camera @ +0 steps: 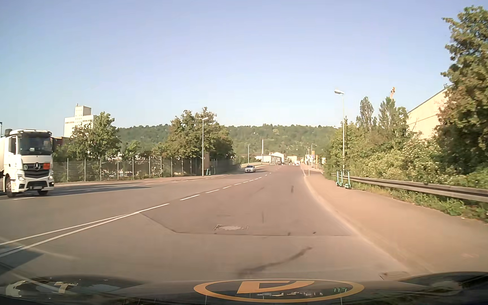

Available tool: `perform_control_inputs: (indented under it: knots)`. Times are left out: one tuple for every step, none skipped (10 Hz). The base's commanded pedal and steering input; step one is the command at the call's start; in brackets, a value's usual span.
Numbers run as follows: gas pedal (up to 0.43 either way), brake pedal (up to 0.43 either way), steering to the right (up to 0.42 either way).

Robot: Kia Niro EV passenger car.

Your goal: Follow the waypoints while adhering to traffic rules and regulations

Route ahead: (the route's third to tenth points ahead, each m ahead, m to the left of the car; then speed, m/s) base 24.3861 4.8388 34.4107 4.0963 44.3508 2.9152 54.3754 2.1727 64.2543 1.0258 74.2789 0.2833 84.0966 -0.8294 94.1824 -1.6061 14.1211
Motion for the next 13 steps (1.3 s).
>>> perform_control_inputs:
  knots:
    - [0.22,0.0,0.026]
    - [0.22,0.0,0.026]
    - [0.22,0.0,0.026]
    - [0.22,0.0,0.026]
    - [0.209,0.0,0.026]
    - [0.209,0.0,0.024]
    - [0.209,0.0,0.018]
    - [0.177,0.0,0.013]
    - [0.177,0.0,0.013]
    - [0.177,0.0,0.011]
    - [0.177,0.0,0.011]
    - [0.169,0.0,0.01]
    - [0.138,0.0,0.01]
